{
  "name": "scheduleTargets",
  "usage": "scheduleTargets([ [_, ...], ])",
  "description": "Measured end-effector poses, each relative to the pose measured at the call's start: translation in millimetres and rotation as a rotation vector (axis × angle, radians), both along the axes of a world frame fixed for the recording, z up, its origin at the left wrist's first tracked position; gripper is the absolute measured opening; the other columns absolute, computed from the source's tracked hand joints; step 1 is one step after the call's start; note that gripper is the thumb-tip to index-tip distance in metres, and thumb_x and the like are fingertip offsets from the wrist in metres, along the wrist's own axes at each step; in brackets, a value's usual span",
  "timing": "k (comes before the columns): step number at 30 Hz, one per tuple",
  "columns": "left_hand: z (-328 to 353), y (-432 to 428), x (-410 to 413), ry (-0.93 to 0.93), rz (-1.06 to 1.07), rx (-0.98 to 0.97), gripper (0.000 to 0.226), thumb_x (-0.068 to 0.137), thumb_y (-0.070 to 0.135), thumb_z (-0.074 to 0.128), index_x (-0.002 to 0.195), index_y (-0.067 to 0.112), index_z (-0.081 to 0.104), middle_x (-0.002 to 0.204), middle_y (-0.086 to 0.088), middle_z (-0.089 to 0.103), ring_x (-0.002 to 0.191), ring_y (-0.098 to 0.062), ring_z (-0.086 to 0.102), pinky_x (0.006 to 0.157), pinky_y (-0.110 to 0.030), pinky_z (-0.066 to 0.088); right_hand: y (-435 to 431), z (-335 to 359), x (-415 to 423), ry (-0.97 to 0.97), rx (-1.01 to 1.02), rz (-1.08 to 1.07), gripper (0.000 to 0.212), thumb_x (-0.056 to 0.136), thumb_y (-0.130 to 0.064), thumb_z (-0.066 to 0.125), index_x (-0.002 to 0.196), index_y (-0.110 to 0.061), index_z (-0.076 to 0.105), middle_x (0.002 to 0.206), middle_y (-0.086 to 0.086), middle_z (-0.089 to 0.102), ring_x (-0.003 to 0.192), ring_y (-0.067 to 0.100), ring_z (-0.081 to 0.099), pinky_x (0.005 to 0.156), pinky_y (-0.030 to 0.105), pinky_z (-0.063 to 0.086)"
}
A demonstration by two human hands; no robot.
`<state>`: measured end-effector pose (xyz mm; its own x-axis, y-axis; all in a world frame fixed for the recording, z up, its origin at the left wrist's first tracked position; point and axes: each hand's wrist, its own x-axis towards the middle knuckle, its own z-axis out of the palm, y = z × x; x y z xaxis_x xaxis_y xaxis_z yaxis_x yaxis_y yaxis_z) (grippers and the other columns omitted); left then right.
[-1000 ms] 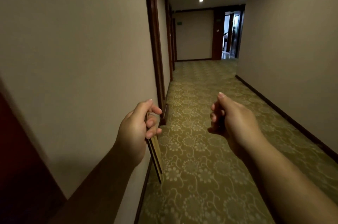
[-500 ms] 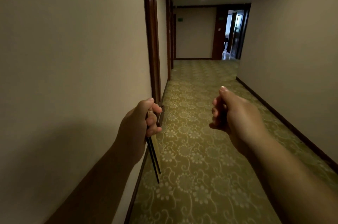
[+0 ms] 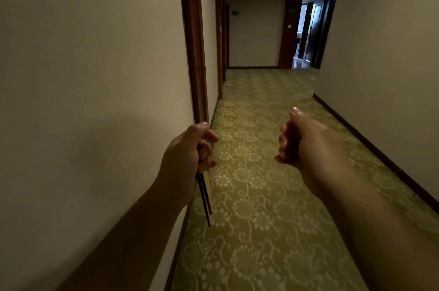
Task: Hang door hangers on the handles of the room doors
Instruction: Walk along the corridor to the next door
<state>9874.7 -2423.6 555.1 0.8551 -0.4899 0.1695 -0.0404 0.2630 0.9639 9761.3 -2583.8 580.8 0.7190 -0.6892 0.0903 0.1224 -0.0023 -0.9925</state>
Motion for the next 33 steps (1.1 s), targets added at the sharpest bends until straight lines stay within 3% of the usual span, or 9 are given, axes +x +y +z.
scheduleTargets([
  [8, 0, -107, 106, -0.01, 0.044, 0.007, 0.039, 0.099, 0.031, 0.045, 0.067, 0.015, 0.061, 0.054, 0.0, 0.032, 0.046, -0.015, 0.029, 0.067, -0.037, 0.039, -112, -2, 118, -0.042, -0.041, 0.062, 0.041, 0.101, -0.042, 0.041, 0.08, -0.013, 0.061, 0.062, 0.003, 0.056, 0.059, 0.021, 0.052, 0.065, 0.04, 0.05],
  [20, 8, -235, 257, -0.04, 0.141, 0.043, 0.035, 0.1, 0.035, 0.044, 0.076, 0.015, 0.061, 0.059, 0.0, 0.029, 0.051, -0.015, 0.031, 0.074, -0.038, 0.043, -256, 2, 294, -0.045, 0.066, 0.225, 0.035, 0.1, -0.039, 0.045, 0.084, -0.012, 0.061, 0.072, 0.004, 0.054, 0.067, 0.022, 0.051, 0.068, 0.038, 0.049],
  [33, -5, -363, 488, -0.029, 0.066, -0.034, 0.033, 0.099, 0.035, 0.045, 0.079, 0.013, 0.06, 0.059, 0.0, 0.027, 0.049, -0.014, 0.029, 0.077, -0.039, 0.043, -378, 6, 502, -0.073, -0.08, 0.136, 0.038, 0.101, -0.04, 0.043, 0.081, -0.013, 0.061, 0.065, 0.004, 0.056, 0.06, 0.02, 0.052, 0.064, 0.038, 0.05],
])
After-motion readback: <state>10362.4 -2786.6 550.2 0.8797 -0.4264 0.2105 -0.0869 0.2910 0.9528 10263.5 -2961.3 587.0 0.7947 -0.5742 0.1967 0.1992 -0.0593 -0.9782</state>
